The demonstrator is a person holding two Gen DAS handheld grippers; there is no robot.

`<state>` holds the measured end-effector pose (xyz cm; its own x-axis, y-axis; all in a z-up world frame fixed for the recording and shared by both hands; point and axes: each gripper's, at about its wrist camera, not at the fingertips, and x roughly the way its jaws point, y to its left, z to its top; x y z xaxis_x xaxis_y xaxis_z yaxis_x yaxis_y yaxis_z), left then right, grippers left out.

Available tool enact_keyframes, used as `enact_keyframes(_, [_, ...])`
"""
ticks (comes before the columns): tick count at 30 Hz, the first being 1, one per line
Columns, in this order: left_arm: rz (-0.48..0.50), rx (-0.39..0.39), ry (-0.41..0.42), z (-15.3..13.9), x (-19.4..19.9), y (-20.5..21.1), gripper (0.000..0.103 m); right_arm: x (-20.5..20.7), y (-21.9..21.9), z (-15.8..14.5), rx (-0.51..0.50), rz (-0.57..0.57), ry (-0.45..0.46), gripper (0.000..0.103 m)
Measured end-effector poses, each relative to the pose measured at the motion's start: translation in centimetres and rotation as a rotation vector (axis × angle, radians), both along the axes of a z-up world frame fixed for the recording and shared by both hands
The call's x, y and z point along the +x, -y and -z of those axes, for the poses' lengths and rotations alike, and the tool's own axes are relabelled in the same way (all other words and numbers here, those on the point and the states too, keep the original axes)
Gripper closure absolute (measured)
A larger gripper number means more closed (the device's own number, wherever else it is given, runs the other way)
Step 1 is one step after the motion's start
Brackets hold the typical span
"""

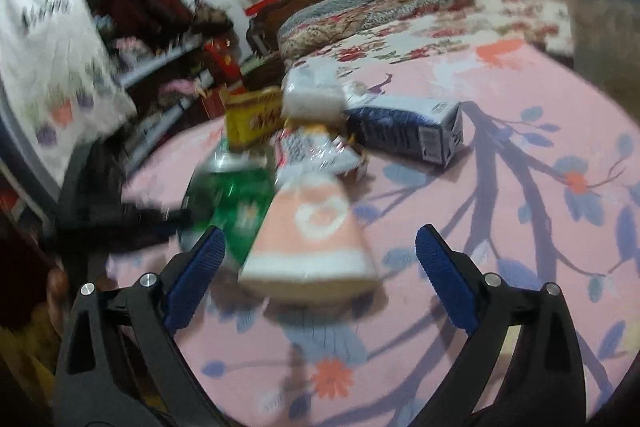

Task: Collect trash
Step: 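Grasp the crushed green can with the left tool while the right tool grasps the pink paper cup, then carry the green can and pink cup to the beige wastebasket and release both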

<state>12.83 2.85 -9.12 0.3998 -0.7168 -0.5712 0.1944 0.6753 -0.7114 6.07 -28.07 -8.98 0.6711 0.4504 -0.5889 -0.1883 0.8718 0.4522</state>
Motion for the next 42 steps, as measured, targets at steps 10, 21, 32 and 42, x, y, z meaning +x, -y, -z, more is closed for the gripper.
enact_keyframes(10, [-0.008, -0.017, 0.023, -1.1, -2.3, -2.1, 0.093, 5.1, -1.6, 4.0, 0.086, -0.16, -0.2, 0.057])
enact_keyframes(21, [0.018, 0.026, 0.081, -4.0, -2.9, -0.4, 0.093, 2.0, 1.9, 2.7, 0.199, -0.103, -0.13, 0.074])
enact_keyframes(32, [0.126, 0.03, 0.046, -2.3, -3.1, 3.8, 0.093, 0.2, 7.2, 3.0, 0.213, 0.057, -0.171, 0.074])
enact_keyframes(42, [0.12, 0.0, 0.054, -2.1, -3.3, 2.6, 0.093, 0.4, 7.1, 3.1, 0.165, 0.093, -0.172, 0.074])
